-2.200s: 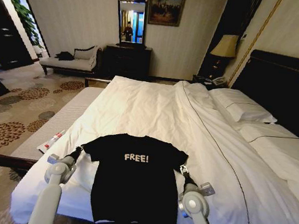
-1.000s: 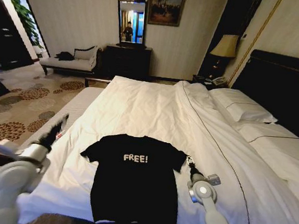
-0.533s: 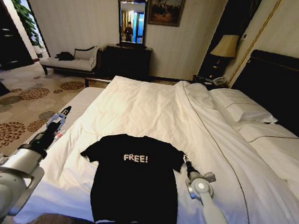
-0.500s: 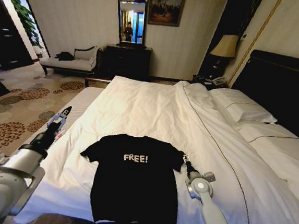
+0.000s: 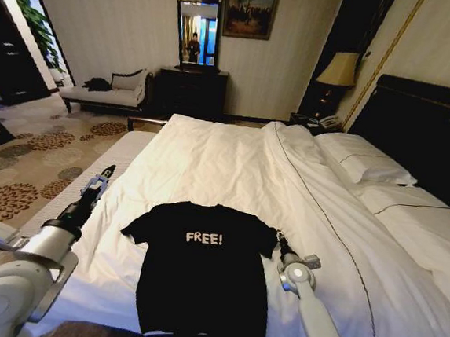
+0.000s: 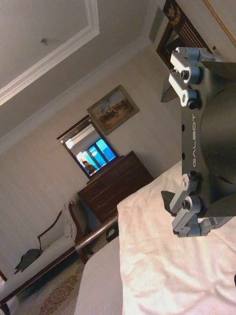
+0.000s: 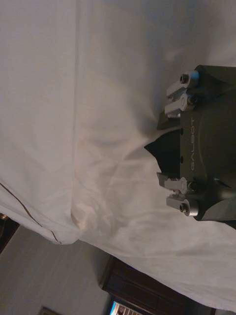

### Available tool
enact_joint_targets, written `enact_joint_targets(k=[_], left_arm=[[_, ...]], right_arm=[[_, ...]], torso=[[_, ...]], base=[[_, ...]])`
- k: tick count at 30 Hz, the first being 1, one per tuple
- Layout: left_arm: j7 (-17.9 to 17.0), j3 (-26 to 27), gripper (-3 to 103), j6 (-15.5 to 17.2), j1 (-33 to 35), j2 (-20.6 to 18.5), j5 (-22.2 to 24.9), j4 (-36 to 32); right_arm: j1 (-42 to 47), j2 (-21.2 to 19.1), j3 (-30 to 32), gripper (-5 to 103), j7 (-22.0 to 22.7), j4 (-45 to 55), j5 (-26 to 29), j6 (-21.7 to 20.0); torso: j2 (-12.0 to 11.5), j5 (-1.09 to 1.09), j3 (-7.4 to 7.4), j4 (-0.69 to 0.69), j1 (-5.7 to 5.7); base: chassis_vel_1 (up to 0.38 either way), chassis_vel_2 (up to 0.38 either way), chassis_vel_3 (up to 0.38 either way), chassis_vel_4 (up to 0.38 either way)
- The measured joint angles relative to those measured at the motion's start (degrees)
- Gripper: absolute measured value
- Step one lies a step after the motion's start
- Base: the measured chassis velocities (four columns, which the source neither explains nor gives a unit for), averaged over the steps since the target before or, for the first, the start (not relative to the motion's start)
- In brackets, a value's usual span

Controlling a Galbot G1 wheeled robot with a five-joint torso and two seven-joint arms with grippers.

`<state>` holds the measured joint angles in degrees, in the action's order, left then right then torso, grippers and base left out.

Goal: Fold the clothes on the bed.

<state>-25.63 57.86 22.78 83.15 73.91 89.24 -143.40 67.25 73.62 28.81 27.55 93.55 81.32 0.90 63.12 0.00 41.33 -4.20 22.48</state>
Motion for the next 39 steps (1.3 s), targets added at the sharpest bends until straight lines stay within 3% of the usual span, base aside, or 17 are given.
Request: enact_joint_targets(k=[7, 9, 13, 28, 39], left_arm=[[-0.14, -0.5, 100, 0.23, -0.15, 0.1, -0.08, 0.07], [-0.15, -0.71, 100, 0.23, -0.19, 0.2, -0.25, 0.08], [-0.16, -1.44, 100, 0.23, -0.55, 0.39, -0.85, 0.1], [-0.19, -1.45, 100, -0.13, -1.45, -0.13, -0.89, 0.15], [-0.14, -3.17, 100, -0.2, -2.99, -2.24, -1.12, 2.05]], right_arm=[[-0.51, 0.33, -0.08, 22, -0.05, -0.79, -0.48, 1.99], [-0.53, 0.4, -0.07, 22, -0.04, -0.85, -0.7, 2.28], [-0.38, 0.66, -0.09, 2, 0.09, -0.61, -1.26, 2.57], [3.88, 0.55, -1.41, 0, 0.45, 11.03, -3.57, 4.04], [1.14, 0.88, -5.06, 0, -0.5, 10.26, -7.36, 3.67]], torso=[[0.0, 0.0, 0.0, 0.0, 0.0], [0.0, 0.0, 0.0, 0.0, 0.0], [0.0, 0.0, 0.0, 0.0, 0.0], [0.0, -0.02, 0.0, 0.01, 0.0], [0.0, -0.01, 0.0, -0.01, 0.0]], base=[[0.0, 0.0, 0.0, 0.0], [0.0, 0.0, 0.0, 0.0], [0.0, 0.0, 0.0, 0.0], [0.0, 0.0, 0.0, 0.0], [0.0, 0.0, 0.0, 0.0]])
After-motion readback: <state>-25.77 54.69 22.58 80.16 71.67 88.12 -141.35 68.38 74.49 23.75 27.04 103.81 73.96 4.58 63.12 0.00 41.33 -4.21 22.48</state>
